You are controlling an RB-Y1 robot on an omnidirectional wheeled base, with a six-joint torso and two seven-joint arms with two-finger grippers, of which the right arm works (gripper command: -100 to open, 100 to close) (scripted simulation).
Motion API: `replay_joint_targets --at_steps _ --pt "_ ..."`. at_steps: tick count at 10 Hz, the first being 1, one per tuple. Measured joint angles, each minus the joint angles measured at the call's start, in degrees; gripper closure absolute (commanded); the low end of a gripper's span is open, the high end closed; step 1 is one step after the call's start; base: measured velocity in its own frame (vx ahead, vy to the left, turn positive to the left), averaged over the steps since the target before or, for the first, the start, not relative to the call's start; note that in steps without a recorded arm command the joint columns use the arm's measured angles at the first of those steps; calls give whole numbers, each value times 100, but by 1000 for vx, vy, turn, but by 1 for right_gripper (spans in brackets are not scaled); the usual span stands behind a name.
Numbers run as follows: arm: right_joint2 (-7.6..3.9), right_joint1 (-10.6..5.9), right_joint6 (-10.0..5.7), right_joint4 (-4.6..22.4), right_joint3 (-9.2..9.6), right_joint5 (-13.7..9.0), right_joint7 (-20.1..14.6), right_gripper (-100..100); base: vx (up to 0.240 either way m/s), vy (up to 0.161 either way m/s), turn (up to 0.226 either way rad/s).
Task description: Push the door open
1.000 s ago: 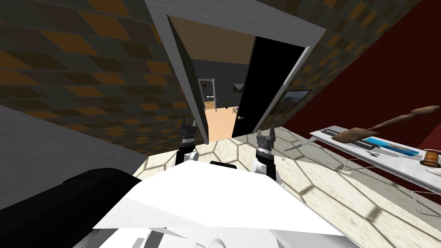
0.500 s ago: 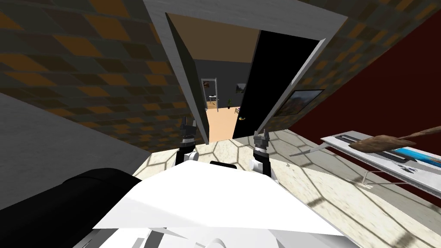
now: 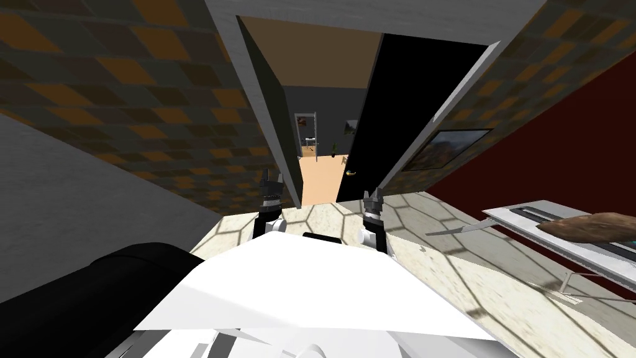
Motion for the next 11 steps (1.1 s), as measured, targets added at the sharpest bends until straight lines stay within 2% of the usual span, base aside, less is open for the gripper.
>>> replay_joint_targets --at_steps 2,6,9,11 --pt "-35 -129 -36 278 10 -78 57 -100 64 -90 150" --pt "-134 -442 -226 1073 43 -287 183 -100 72 -118 139" --pt "-140 -707 -258 1594 81 -436 342 -100 64 -117 146" --pt "-175 -775 -294 1815 98 -517 392 -100 39 -82 65"
